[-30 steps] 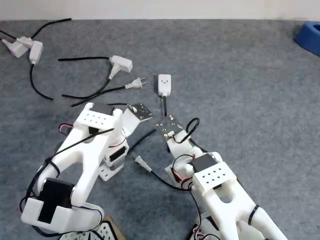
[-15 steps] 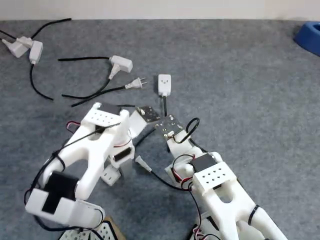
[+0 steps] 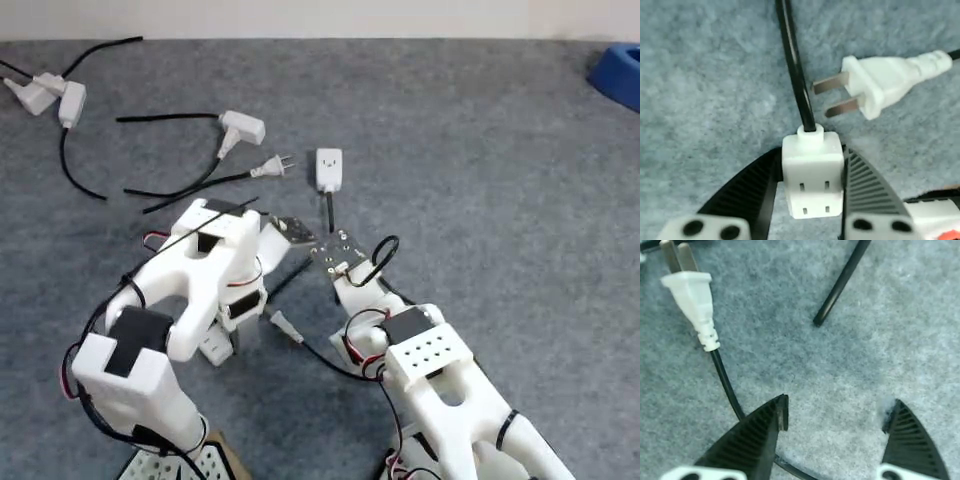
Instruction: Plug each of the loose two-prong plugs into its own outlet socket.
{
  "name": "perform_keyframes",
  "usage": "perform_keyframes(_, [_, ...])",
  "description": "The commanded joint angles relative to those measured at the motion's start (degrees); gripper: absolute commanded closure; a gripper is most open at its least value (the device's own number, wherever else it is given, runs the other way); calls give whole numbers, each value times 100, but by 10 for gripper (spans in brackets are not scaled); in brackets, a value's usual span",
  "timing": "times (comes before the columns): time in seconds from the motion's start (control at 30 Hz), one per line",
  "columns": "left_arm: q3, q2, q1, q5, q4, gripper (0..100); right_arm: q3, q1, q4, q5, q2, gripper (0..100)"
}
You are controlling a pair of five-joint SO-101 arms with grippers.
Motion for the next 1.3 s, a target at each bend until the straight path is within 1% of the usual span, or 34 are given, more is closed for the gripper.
perform_keyframes(0.0, [-778, 48, 13, -352, -202, 950, -31, -40, 31, 62, -154, 701])
perform_keyframes(0.07, [-901, 57, 171, -642, -202, 950, -31, -40, 31, 62, -163, 701])
perform_keyframes(0.17, [-954, 31, 523, -809, -237, 950, -31, -40, 31, 62, -163, 701])
perform_keyframes(0.3, [-954, 31, 840, -1336, -202, 950, -31, -40, 22, 70, -154, 701])
perform_keyframes(0.47, [-655, 57, 901, -1785, -211, 947, -31, -40, 22, 70, -136, 701])
perform_keyframes(0.53, [-593, 40, 875, -1758, -220, 931, -31, -40, 22, 70, -136, 701])
perform_keyframes(0.57, [-593, 13, 848, -1670, -211, 902, -31, -40, 22, 70, -136, 701])
perform_keyframes(0.7, [-831, -75, 347, -1275, -202, 736, -31, -66, 31, 70, -154, 701])
perform_keyframes(0.77, [-1024, -171, 40, -1143, -132, 690, -31, -163, 40, 35, -163, 701])
perform_keyframes(0.93, [-1675, -470, -646, -642, 308, 713, -75, -470, 154, 62, -171, 701])
perform_keyframes(1.1, [-2316, -532, -1156, -176, 1090, 712, -505, -822, 857, 79, -145, 702])
perform_keyframes(1.17, [-2378, -532, -1191, -220, 1301, 712, -681, -1024, 1059, 79, -171, 702])
perform_keyframes(1.27, [-2281, -505, -1182, -721, 1530, 712, -831, -1244, 1112, 79, -171, 702])
